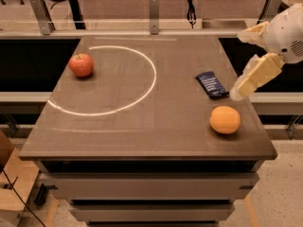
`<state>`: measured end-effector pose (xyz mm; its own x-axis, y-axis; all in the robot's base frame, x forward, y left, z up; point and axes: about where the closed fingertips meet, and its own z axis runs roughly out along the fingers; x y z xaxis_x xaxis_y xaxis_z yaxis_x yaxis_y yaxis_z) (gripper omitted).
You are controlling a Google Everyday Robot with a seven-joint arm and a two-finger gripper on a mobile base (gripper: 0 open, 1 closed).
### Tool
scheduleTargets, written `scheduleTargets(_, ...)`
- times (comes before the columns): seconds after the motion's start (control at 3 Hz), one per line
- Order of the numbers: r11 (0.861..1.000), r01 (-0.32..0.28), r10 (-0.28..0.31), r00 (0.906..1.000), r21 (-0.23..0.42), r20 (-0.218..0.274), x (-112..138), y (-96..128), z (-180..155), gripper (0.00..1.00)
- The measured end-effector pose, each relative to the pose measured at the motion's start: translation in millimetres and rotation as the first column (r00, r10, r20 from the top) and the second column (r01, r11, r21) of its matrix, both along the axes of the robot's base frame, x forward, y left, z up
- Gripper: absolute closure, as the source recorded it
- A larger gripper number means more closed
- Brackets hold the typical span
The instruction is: Move rxbar blueberry near apple
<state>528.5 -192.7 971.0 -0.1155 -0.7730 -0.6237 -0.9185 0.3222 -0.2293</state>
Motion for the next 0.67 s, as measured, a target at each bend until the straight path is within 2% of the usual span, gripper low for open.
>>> scheduleTargets(0.33,0.999,0.015,-0.015,0.9999,0.032,0.003,7,4,-3,0.00)
scheduleTargets(0.67,0.991,0.055,-0.060,0.9975,0.123,0.037,29,14,-9,0.00)
